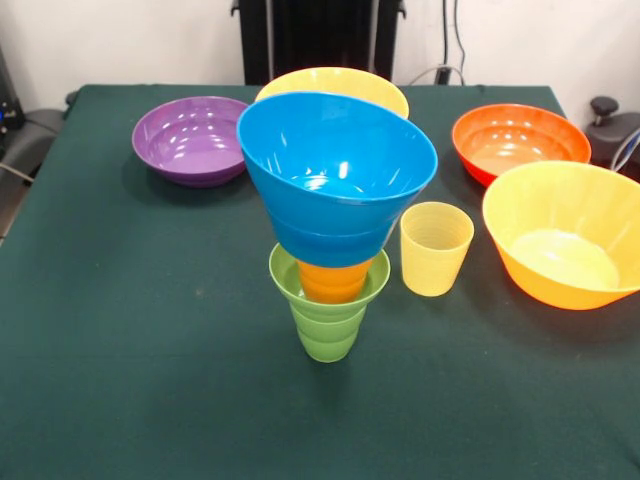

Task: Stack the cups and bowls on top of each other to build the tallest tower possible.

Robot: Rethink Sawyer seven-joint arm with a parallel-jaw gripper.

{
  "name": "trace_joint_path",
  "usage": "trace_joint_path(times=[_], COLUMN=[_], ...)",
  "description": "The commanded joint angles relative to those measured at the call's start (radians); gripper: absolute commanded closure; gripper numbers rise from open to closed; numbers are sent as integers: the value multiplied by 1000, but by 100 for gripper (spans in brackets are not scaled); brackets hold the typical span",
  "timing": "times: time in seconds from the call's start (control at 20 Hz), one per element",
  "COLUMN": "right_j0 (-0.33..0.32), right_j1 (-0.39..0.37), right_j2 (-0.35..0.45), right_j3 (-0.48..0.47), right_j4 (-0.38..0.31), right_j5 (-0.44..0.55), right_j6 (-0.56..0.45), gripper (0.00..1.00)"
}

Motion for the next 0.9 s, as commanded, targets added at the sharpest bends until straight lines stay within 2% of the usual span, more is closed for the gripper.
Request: trace_joint_path(times=[0.05,0.4,0.55,0.9], right_j0=[-10,-19,1,53], right_j1=[27,52,72,99], right_j2=[35,-31,-92,-186], right_j3=[230,284,290,275], right_j4=[-155,-254,-315,-390], right_j5=[-83,-174,-220,-281], right_j6=[-20,7,17,44], gripper=[0,0,0,0])
